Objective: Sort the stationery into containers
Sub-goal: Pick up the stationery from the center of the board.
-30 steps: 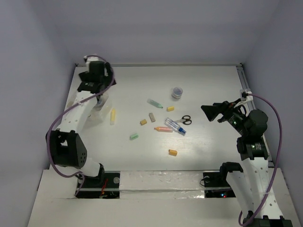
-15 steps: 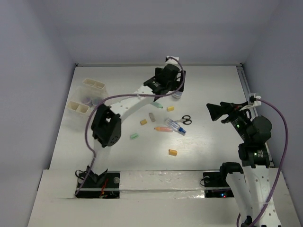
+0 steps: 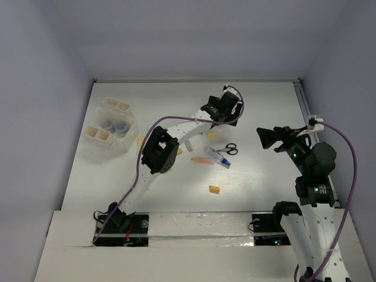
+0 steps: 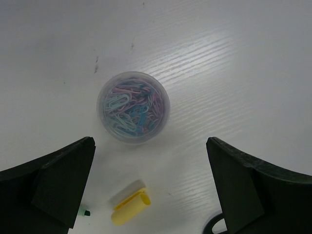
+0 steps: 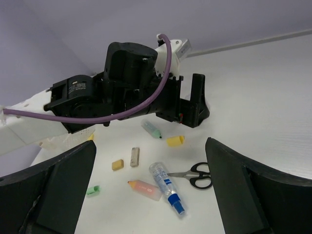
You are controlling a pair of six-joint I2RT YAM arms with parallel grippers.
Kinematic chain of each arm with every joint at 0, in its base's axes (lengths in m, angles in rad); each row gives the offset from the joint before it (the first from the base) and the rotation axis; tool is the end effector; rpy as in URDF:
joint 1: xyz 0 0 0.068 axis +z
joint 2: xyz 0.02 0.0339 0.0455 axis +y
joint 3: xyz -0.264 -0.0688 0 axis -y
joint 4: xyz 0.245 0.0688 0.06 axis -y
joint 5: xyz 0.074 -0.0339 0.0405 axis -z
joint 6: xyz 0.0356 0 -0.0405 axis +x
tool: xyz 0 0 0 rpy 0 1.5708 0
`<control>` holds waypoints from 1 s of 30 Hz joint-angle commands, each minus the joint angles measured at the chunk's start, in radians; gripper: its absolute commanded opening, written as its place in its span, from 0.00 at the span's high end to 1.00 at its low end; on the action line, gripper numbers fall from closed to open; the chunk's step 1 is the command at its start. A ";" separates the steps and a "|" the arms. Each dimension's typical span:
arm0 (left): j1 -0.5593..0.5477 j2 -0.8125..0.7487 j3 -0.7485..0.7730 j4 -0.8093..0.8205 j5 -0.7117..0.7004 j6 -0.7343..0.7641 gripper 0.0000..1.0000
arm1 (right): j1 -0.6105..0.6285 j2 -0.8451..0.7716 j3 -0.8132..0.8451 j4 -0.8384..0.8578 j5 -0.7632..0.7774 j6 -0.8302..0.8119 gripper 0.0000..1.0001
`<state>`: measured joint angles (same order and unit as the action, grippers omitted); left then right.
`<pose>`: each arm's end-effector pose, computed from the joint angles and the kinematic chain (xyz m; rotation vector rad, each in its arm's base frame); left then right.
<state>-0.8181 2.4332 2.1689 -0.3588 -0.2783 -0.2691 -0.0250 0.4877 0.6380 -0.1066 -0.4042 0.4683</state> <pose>0.3903 -0.4024 0.2160 0.4399 2.1391 -0.3167 0.1270 0.0108 0.3379 0.0561 1.5667 0.6585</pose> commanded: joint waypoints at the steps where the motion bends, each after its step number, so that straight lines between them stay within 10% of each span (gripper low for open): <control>1: -0.006 0.006 0.083 -0.002 -0.059 0.025 0.02 | -0.004 -0.004 0.015 0.022 -0.021 -0.010 0.00; 12: -0.006 0.105 0.167 -0.016 -0.114 0.034 0.13 | -0.004 0.011 0.015 0.027 -0.036 -0.010 0.00; 20: 0.004 0.107 0.177 0.001 -0.128 0.050 0.47 | -0.004 0.009 0.008 0.048 -0.070 -0.002 0.00; 30: 0.028 -0.247 -0.038 0.058 -0.242 0.102 0.62 | -0.004 0.020 0.006 0.058 -0.097 0.001 0.00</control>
<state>-0.8120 2.4691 2.1792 -0.3573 -0.4404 -0.1947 -0.0250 0.5076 0.6380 -0.0978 -0.4786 0.4686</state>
